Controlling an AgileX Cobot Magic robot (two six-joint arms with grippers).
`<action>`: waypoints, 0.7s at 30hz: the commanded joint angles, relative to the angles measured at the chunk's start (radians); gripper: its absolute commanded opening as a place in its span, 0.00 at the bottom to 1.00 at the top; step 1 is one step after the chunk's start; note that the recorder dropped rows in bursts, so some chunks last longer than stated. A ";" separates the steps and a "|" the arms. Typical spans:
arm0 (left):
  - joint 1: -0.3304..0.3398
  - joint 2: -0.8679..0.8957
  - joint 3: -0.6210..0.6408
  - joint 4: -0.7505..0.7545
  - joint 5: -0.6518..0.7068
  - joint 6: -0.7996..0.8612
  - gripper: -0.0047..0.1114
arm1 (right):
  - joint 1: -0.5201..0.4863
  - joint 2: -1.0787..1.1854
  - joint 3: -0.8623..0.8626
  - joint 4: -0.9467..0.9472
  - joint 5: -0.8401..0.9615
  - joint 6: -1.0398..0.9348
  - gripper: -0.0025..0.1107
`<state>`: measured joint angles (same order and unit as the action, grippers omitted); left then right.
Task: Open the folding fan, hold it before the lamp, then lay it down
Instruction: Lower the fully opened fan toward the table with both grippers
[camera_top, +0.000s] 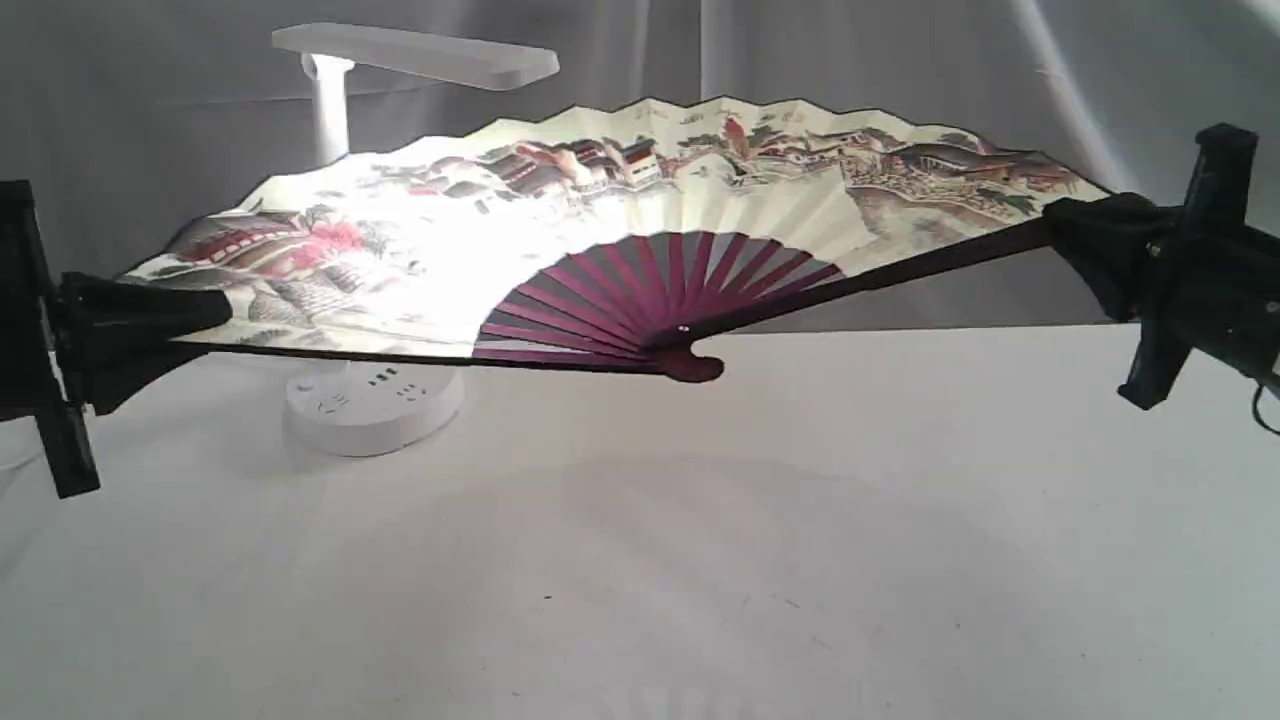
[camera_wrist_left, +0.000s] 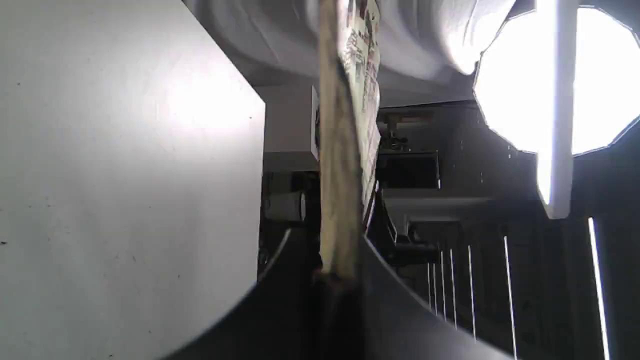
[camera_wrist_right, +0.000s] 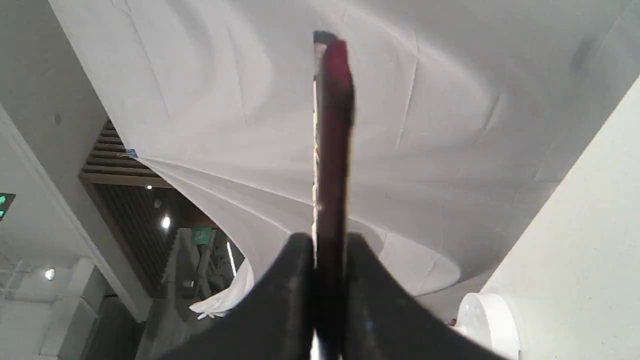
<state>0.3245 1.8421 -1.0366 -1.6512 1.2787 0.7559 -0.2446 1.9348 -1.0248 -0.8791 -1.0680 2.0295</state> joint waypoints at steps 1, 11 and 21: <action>0.026 0.009 0.057 -0.046 -0.058 0.102 0.04 | -0.026 -0.009 0.019 0.127 0.053 -0.043 0.02; 0.026 0.139 0.145 -0.093 -0.058 0.265 0.04 | -0.026 -0.009 0.104 0.201 0.033 -0.143 0.02; 0.026 0.233 0.151 -0.093 -0.058 0.352 0.04 | -0.026 0.084 0.169 0.263 -0.073 -0.223 0.02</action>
<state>0.3259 2.0655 -0.8904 -1.7447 1.3078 1.0528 -0.2446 1.9951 -0.8580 -0.7874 -1.1140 1.8179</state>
